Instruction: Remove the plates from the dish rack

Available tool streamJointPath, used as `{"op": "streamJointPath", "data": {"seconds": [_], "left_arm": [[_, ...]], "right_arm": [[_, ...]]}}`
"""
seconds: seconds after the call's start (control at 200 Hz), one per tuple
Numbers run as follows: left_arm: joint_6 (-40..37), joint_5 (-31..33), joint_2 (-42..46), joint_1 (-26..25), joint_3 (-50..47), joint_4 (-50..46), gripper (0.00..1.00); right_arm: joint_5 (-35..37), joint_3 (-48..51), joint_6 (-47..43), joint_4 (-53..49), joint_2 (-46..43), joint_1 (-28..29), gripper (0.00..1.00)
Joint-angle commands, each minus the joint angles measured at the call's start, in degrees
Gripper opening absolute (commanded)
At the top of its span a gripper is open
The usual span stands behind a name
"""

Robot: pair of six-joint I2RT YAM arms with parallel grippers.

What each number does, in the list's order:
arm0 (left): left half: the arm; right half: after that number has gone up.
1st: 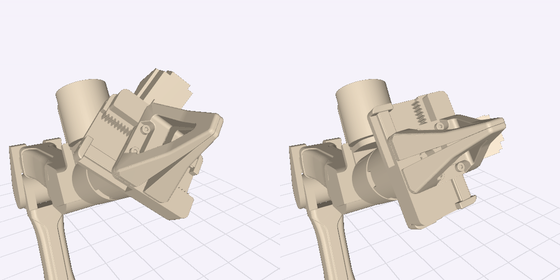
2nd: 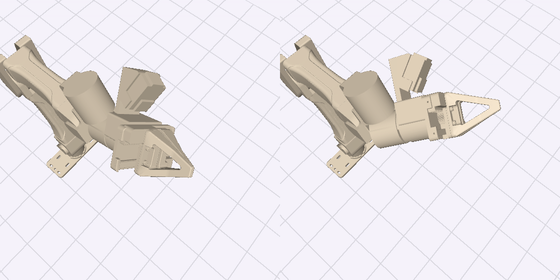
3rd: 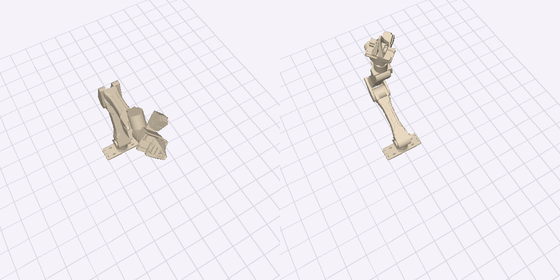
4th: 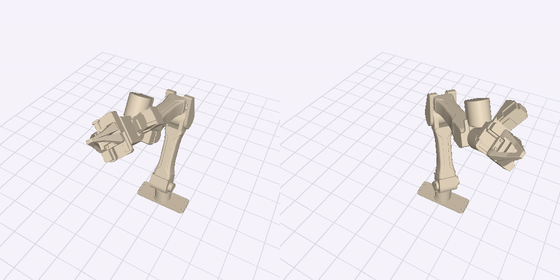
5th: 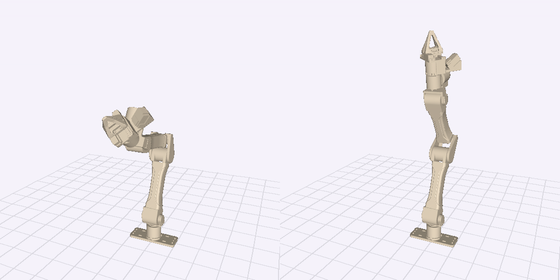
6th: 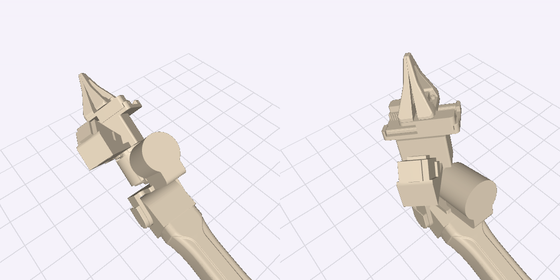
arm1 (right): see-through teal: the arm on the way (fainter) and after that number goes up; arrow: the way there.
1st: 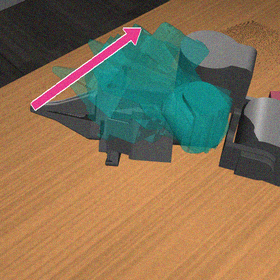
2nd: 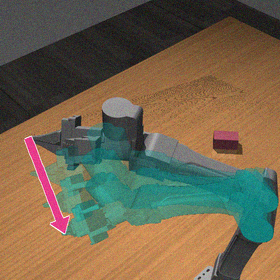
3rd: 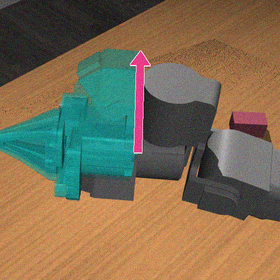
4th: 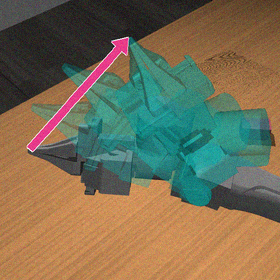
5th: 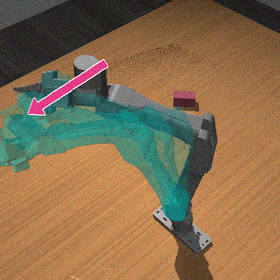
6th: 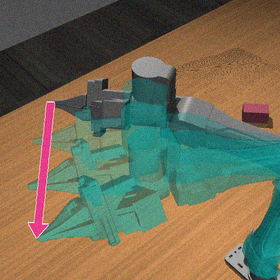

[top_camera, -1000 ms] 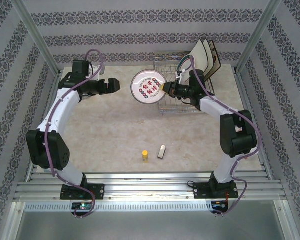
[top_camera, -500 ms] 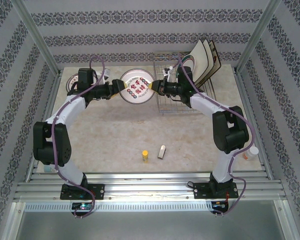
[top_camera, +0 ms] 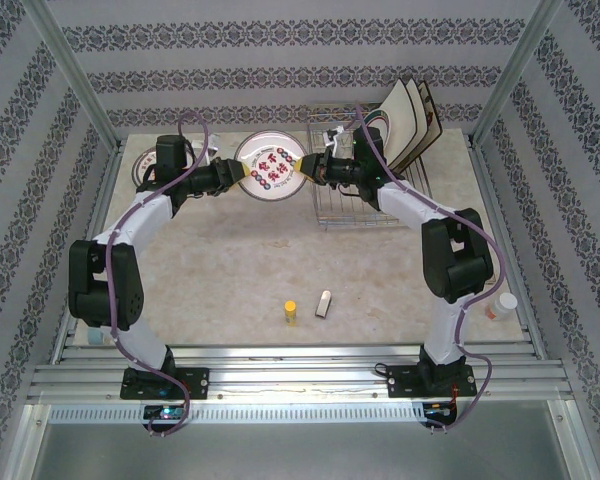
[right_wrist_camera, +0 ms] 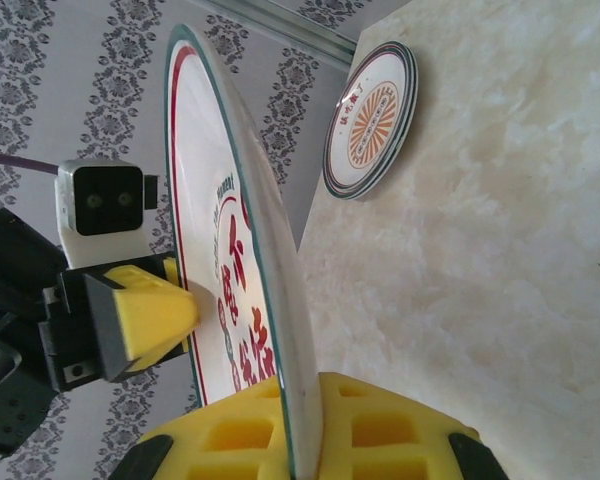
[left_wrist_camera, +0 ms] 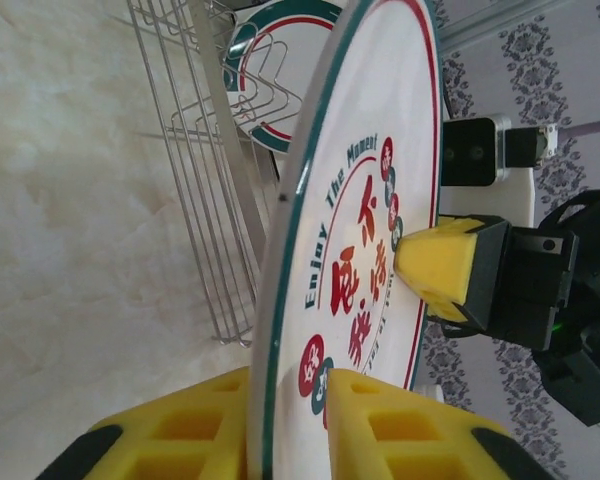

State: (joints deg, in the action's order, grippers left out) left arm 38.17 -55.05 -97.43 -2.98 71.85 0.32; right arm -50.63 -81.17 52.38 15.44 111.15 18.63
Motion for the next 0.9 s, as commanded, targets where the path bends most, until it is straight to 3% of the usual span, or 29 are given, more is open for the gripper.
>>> {"op": "streamJointPath", "data": {"seconds": [0.0, 0.04, 0.145, 0.275, 0.35, 0.385, 0.53, 0.69, 0.769, 0.894], "left_arm": [[0.9, -2.1, -1.1, -0.3, -0.1, 4.2, 0.08], [1.0, -2.1, -1.2, -0.3, -0.1, 4.4, 0.00], [2.0, -2.1, -1.5, -0.3, -0.1, 6.0, 0.00], [4.4, -0.5, -1.7, 0.6, -0.7, 9.1, 0.00], [6.7, 0.4, -1.5, 2.2, -1.3, 11.5, 0.00], [7.9, 0.8, -1.2, 3.2, -1.8, 13.1, 0.00], [13.4, 4.0, 0.4, 8.6, -4.6, 18.4, 0.00], [16.8, 10.8, 2.4, 14.2, -8.4, 20.9, 0.00], [18.2, 14.6, 3.0, 16.4, -10.3, 22.2, 0.00], [20.1, 17.7, 2.0, 19.2, -11.5, 24.7, 0.00]], "right_arm": [[-1.9, -2.5, 0.4, 2.6, 0.7, 1.0, 0.00], [-1.9, -2.7, 0.3, 2.3, 0.8, 1.0, 0.00], [-1.6, -4.0, -1.5, -1.2, 0.9, 1.1, 0.02], [2.2, -7.1, -9.1, -12.8, -0.3, 0.2, 0.61], [4.4, -7.9, -12.5, -18.2, -1.6, -1.5, 0.82], [6.1, -8.9, -15.2, -22.5, -2.3, -2.6, 0.97], [19.1, -14.6, -28.4, -42.6, -5.4, -5.2, 0.98], [40.9, -22.4, -39.6, -61.2, -6.0, -5.1, 0.98], [49.8, -24.7, -43.1, -66.6, -5.3, -4.9, 0.98], [56.5, -24.4, -45.2, -69.6, -5.7, -5.0, 0.98]]}}
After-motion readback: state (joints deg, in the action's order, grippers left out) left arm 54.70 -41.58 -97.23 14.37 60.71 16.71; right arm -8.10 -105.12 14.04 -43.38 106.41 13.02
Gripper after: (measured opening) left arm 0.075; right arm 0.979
